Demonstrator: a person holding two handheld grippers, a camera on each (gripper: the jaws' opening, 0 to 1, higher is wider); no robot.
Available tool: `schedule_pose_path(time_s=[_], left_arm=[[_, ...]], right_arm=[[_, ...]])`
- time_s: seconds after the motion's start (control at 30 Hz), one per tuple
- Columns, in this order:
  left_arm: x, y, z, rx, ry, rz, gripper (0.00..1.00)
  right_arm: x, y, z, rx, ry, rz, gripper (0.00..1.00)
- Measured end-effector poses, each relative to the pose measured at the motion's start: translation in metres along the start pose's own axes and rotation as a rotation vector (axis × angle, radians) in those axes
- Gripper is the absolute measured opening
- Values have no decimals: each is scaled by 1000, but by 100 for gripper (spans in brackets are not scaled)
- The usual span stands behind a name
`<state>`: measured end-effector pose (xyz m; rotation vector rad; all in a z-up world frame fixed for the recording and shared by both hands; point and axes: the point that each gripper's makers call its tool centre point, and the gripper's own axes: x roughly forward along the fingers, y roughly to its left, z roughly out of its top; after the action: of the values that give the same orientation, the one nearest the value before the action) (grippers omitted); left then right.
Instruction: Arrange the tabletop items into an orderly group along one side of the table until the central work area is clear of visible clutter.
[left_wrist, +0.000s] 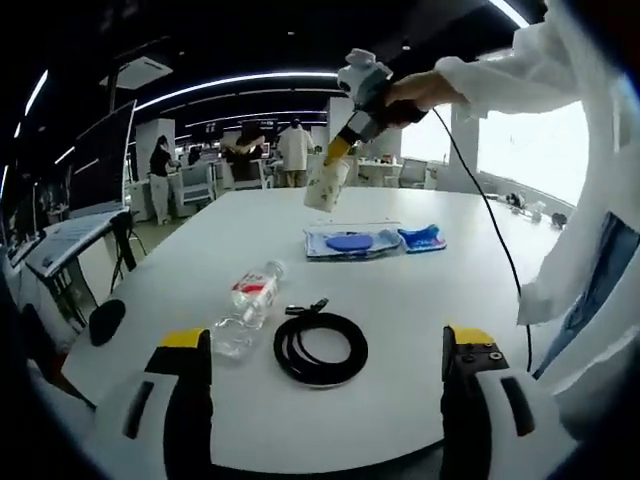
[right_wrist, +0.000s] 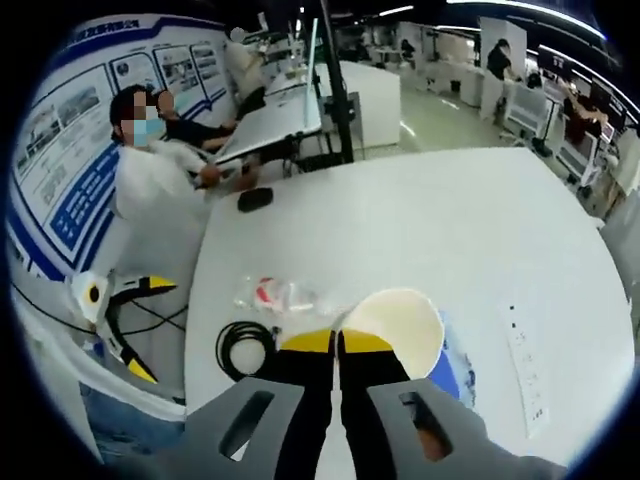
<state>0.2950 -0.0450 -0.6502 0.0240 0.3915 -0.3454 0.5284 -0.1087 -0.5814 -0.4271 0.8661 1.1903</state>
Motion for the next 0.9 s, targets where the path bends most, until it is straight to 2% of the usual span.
schedule_pose_path(time_s=[0.2, 0.33, 0.5, 0.67, 0.9], left_arm=[[0, -3, -6, 29, 25, -10, 90], [-2, 4, 6, 69, -39, 33, 97], [-1, 3, -1, 83, 2, 28, 92], [-3, 4, 2, 119, -11, 36, 90], [-2, 7, -1, 130, 3, 44, 87]], right_arm=[[28, -11, 11, -29, 48, -9, 0], [44, -21, 9, -69, 97, -36, 0], [58, -39, 9, -89, 119, -84, 0], [72, -53, 12, -87, 126, -111, 0], [94, -61, 2, -117, 176, -136, 0]])
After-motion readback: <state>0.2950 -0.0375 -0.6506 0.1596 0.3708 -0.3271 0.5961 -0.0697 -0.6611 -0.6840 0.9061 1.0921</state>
